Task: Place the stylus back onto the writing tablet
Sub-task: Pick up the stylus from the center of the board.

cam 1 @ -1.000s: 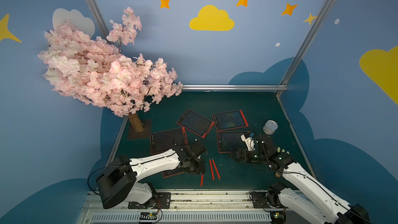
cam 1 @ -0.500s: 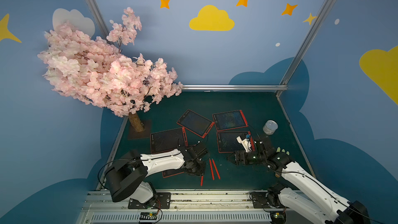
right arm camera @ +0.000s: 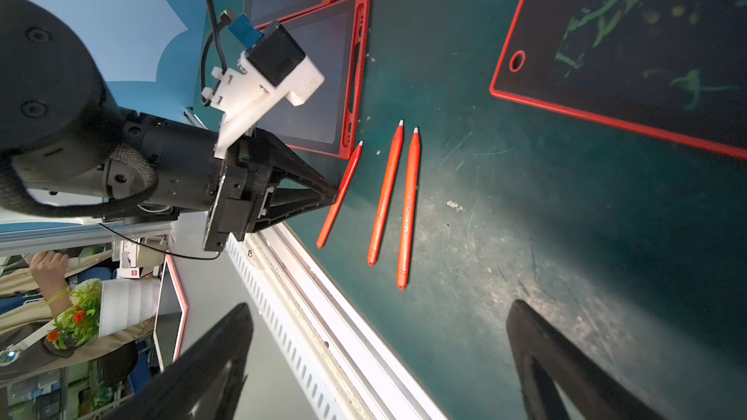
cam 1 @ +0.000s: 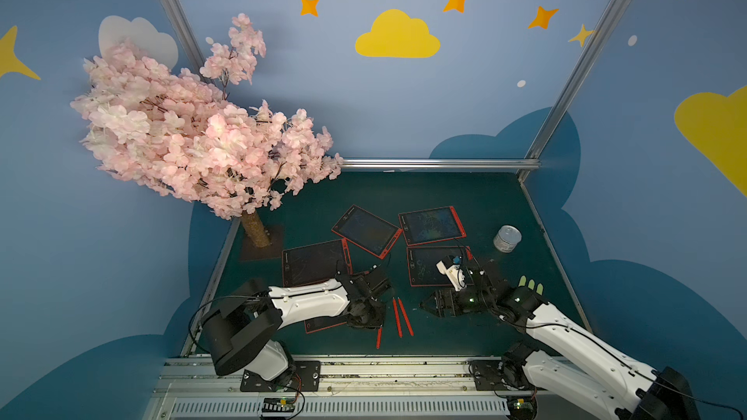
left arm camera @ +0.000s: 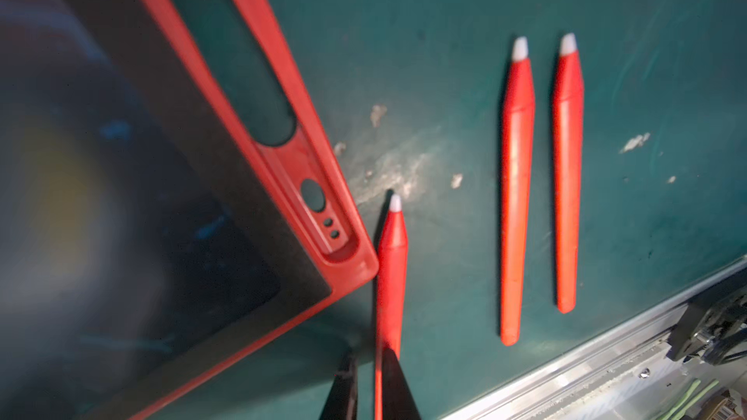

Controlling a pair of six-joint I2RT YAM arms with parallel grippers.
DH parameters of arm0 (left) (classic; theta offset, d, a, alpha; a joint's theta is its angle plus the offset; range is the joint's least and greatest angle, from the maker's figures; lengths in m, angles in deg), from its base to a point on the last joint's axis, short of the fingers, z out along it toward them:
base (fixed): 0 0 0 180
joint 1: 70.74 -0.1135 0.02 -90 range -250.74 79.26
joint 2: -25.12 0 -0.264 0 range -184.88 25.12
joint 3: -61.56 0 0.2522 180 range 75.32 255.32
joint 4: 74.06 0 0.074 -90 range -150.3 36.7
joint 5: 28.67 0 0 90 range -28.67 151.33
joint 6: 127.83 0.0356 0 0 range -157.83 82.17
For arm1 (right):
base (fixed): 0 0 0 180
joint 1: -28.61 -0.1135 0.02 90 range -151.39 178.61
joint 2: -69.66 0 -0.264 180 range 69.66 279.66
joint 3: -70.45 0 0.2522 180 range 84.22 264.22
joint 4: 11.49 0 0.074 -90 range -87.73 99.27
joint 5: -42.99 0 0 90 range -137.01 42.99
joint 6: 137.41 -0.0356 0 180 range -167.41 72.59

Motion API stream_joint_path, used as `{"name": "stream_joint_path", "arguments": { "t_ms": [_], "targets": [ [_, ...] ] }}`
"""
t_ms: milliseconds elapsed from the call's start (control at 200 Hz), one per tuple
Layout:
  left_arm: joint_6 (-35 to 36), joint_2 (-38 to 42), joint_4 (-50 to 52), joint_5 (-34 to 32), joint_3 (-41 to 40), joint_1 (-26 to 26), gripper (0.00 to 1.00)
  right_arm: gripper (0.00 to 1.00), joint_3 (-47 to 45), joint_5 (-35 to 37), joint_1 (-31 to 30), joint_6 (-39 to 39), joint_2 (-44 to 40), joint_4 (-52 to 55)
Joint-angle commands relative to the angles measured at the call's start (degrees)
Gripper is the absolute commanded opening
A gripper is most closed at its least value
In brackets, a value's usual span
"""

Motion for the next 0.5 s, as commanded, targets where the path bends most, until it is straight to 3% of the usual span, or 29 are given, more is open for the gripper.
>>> {"name": "stream_joint_path", "arguments": {
  "t_ms": [0, 496],
  "targets": [
    [-0.2, -3.0, 1.8, -1.6, 0.2, 0.6, 0.16, 0.97, 0.0, 2.0, -0.5, -0.3, -0.6, -0.5],
    [0.1, -4.9, 2.6, -2.4, 2.8, 2.2, 0.20, 0.97, 0.1, 3.8, -1.2, -0.3, 0.6, -0.4]
  ]
}}
